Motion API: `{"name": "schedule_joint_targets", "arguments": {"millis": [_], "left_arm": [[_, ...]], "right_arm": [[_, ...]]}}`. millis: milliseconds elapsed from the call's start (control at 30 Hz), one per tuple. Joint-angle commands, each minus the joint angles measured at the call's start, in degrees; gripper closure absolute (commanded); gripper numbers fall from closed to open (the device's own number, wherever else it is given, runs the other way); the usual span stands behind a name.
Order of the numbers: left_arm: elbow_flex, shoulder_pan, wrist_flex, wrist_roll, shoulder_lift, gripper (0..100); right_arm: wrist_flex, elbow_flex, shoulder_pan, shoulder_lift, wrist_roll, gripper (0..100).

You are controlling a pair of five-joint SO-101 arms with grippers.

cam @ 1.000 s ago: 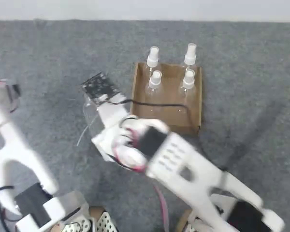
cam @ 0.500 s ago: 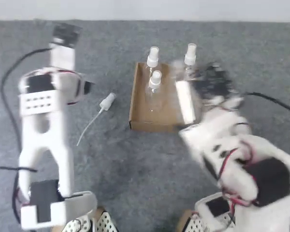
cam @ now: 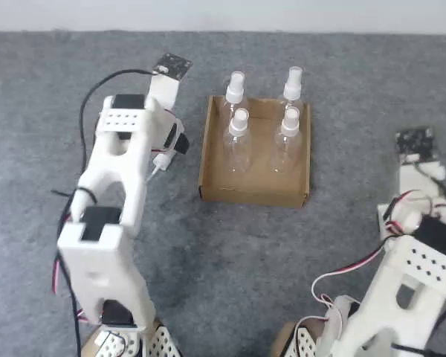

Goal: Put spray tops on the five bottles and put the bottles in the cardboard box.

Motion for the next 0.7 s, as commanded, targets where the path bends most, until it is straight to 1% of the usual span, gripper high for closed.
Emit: {"name": "schedule_joint_targets", "arguments": {"millis": [0, 133, 300, 367, 467, 533, 667], "left_arm": [[-8.1, -1.1, 1.4, -0.4, 4.4, 78], [-10.2, -3.0, 1.5, -0.6, 8.4, 80], [-10.7, -2.2, 1.6, -2.5, 12.0, 80], [-10.8, -1.6, 1.6, -2.7, 13.1, 84], [-10.8, -1.4, 2.2, -2.5, 13.9, 94], [-11.6, -1.8, 4.6, -2.4, 13.2, 100], [-14.1, -3.7, 12.6, 0.2, 6.5, 99]], "right_arm": [[-6.3, 5.5, 0.9, -1.4, 1.1, 99.3], [-10.2, 10.5, 0.8, -1.4, 0.7, 99.3], [-11.6, 13.0, 0.9, -1.3, 0.4, 99.3], [-12.1, 14.0, 0.9, -1.3, -1.1, 99.3], [-12.1, 14.2, 0.8, -1.3, -3.2, 99.3], [-12.1, 14.2, 1.0, -1.4, -3.6, 99.3], [-12.1, 14.2, 0.9, -1.4, -3.8, 99.3]]}}
